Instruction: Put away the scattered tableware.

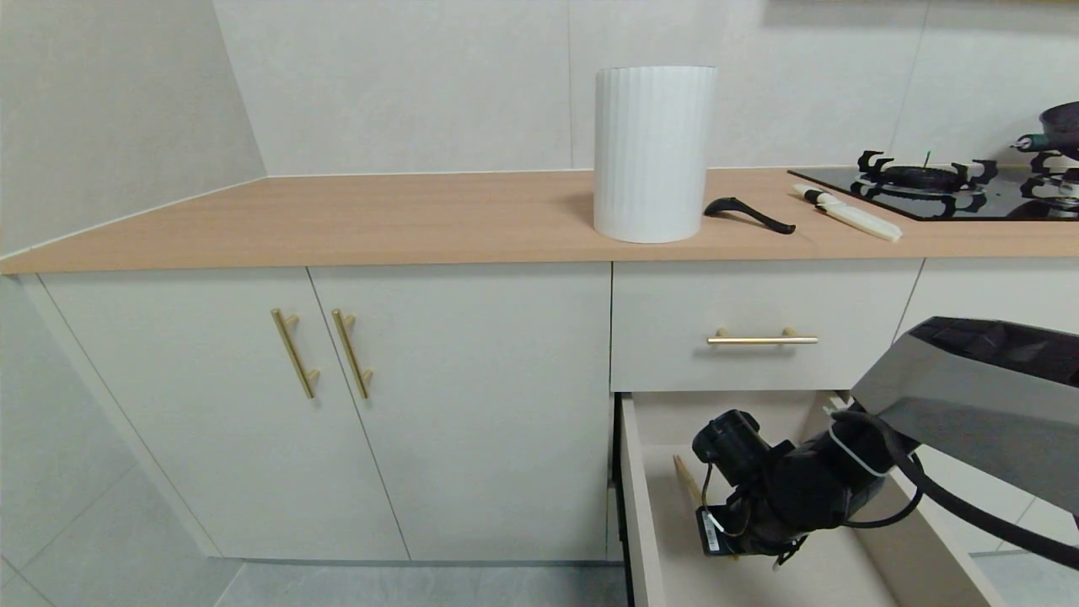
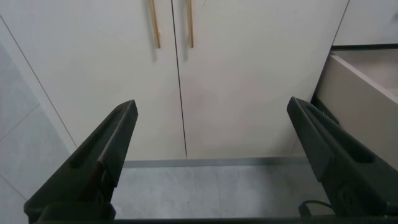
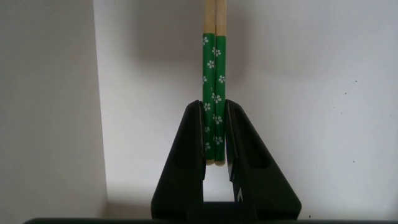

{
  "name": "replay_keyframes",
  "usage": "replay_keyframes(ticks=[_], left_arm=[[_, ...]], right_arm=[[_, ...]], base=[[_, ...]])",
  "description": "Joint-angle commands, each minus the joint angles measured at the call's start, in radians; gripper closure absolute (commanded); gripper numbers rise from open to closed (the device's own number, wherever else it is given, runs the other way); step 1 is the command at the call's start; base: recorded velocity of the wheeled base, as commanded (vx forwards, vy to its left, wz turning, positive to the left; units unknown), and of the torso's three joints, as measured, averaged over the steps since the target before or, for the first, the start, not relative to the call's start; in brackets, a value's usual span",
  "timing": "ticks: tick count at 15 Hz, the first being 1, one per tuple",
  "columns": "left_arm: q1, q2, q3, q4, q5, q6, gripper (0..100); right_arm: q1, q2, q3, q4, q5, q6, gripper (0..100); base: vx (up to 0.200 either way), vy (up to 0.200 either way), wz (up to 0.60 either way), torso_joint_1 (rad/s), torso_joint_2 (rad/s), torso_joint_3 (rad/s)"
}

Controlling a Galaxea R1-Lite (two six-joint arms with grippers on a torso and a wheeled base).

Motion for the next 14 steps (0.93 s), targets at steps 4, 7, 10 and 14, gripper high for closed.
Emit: replay_keyframes(ticks=[4,7,10,14], left_arm=[[0.0,0.0,0.0,0.0,0.0,0.0,0],[0.0,0.0,0.0,0.0,0.0,0.0,0],[0.0,0.0,0.0,0.0,0.0,0.0,0],[0.0,0.0,0.0,0.0,0.0,0.0,0]], right_arm=[[0.0,0.004,-0.002,0.0,-0.001,0.0,100],[0.001,0.005,0.0,0.002,-0.003,0.0,100],[0.001,0.001,0.0,0.002,0.0,0.0,0],[0.001,-0.005,0.003,0.002,0.0,0.0,0]], base=[[0.0,0.0,0.0,0.0,0.0,0.0],[0.0,0.0,0.0,0.0,0.0,0.0],[0.0,0.0,0.0,0.0,0.0,0.0],[0.0,0.0,0.0,0.0,0.0,0.0]])
